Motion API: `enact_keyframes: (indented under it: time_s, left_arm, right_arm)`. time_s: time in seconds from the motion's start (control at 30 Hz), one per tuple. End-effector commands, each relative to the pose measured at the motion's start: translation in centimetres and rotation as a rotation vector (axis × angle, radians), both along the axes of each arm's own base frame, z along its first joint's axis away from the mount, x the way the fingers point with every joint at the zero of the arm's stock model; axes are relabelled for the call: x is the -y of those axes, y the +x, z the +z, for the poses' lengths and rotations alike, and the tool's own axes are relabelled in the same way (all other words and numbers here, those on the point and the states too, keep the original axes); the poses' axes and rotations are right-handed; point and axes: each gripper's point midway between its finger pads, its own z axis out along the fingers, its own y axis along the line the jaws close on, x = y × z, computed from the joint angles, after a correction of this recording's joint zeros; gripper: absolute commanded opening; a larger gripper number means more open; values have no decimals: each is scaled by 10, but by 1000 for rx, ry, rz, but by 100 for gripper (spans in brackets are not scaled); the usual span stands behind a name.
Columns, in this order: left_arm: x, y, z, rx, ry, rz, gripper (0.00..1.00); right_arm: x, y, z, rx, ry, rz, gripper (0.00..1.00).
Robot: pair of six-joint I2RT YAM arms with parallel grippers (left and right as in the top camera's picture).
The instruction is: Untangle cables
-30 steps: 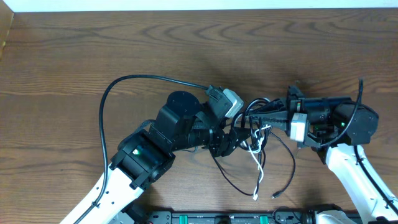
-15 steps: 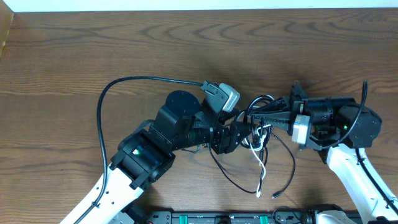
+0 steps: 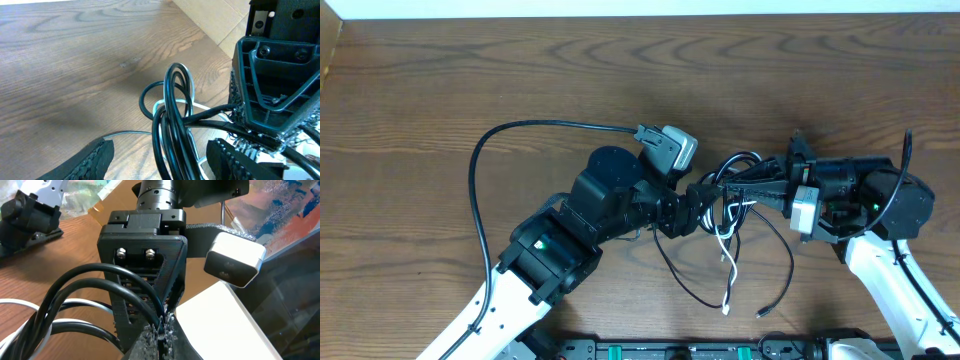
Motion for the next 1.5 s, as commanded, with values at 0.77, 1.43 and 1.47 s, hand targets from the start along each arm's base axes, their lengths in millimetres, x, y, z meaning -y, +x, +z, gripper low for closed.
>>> enact_keyframes:
  time_s: [0.77,1.43,1.47]
  left_arm:
    - [27,-20,12,7,-89,-204,7]
    - [-31,36,34,124,-71,110,7]
    - [-33,36,35,127,-73,115,8]
  right_arm:
    - [1,14,4,-63,29,-49,99]
    - [36,40,1,-748,49,-160,99]
    - [36,41,1,-785,49,-160,99]
